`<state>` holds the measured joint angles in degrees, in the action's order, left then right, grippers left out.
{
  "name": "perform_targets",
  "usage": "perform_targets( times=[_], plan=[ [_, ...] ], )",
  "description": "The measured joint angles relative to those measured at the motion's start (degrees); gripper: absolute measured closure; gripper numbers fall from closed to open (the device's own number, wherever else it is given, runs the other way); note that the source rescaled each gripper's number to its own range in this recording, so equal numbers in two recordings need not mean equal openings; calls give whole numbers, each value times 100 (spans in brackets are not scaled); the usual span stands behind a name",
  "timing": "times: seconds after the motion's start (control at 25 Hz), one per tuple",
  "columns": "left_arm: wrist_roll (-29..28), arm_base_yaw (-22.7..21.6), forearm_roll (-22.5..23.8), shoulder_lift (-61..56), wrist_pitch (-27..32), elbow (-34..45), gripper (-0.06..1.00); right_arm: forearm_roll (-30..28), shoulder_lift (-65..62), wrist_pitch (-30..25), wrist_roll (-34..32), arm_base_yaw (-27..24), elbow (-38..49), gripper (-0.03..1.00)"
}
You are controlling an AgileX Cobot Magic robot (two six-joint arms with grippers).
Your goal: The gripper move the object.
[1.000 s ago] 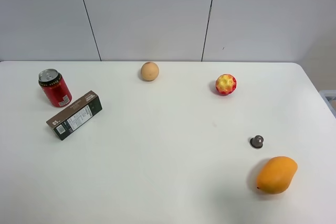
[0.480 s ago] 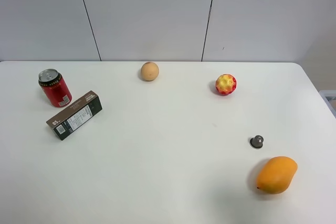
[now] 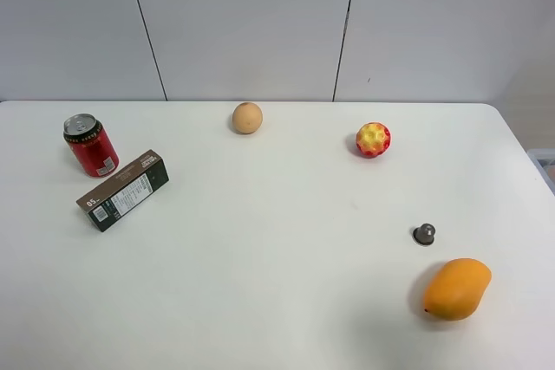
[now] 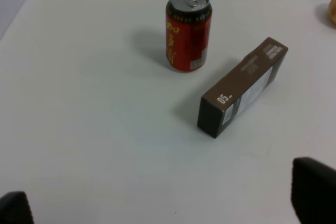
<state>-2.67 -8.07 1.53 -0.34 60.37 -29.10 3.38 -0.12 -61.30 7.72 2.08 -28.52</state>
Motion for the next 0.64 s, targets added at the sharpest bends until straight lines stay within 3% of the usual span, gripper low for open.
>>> perform_targets(
  times=[0.64],
  plan=[
    [-17, 0, 0, 0, 0, 0, -3, 0, 0, 0, 0, 0, 0, -3]
  ],
)
